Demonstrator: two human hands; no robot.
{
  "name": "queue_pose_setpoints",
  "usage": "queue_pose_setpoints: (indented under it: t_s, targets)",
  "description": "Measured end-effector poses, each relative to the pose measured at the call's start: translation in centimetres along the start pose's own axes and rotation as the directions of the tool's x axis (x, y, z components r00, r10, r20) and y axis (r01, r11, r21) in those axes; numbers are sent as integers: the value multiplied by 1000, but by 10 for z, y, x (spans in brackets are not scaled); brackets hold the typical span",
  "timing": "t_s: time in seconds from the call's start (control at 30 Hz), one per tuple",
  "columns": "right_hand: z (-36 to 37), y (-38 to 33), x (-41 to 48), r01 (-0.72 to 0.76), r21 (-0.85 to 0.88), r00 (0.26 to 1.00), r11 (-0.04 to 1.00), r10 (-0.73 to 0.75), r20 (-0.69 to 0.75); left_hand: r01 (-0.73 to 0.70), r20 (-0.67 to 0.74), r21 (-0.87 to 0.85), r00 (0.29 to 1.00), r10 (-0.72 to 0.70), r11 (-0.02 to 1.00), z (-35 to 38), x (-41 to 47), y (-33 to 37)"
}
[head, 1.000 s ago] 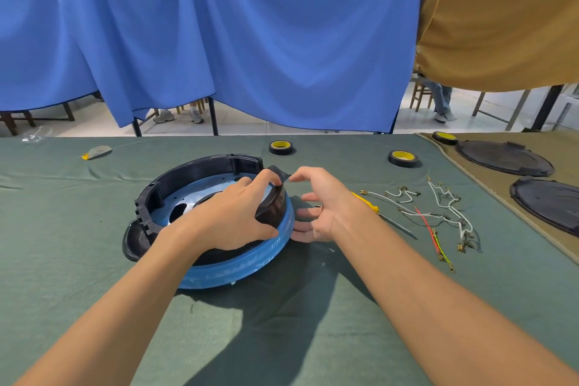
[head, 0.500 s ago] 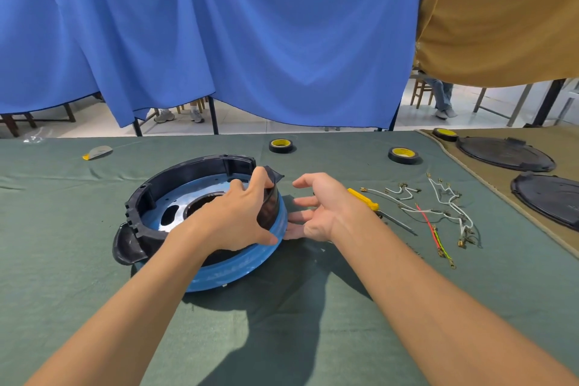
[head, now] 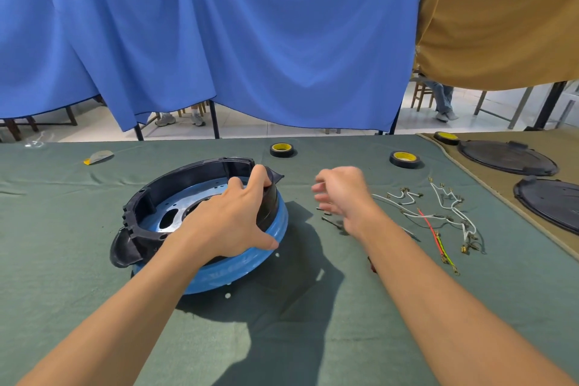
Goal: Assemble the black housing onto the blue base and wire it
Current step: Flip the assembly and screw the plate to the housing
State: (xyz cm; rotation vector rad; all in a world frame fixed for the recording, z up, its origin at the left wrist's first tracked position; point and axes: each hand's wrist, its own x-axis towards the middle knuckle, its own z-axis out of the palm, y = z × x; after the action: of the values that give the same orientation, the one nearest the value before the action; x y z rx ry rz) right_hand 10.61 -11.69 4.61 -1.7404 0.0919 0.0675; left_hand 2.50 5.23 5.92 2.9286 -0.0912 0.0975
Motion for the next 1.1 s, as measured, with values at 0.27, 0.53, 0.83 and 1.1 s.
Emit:
queue_pose_setpoints:
  t_s: [0.27,0.53,0.83,1.1]
  targets:
    - [-9,29,16,338,-806,934,485,-281,222,-19,-25,-105,1000,17,994,-10,2,0]
    - [-8,33,9,340,-856,925,389,-304,228,-40,-72,-213,997,25,976,-20,-1,6]
    - [-12,37,3,337,-847,903,410,-397,167,-103,-200,-657,979,-41,747,-70,-13,14]
    - [-13,-11,-10,455,-500,864,737,-502,45,-113,-123,-972,992,-36,205,-94,-27,6]
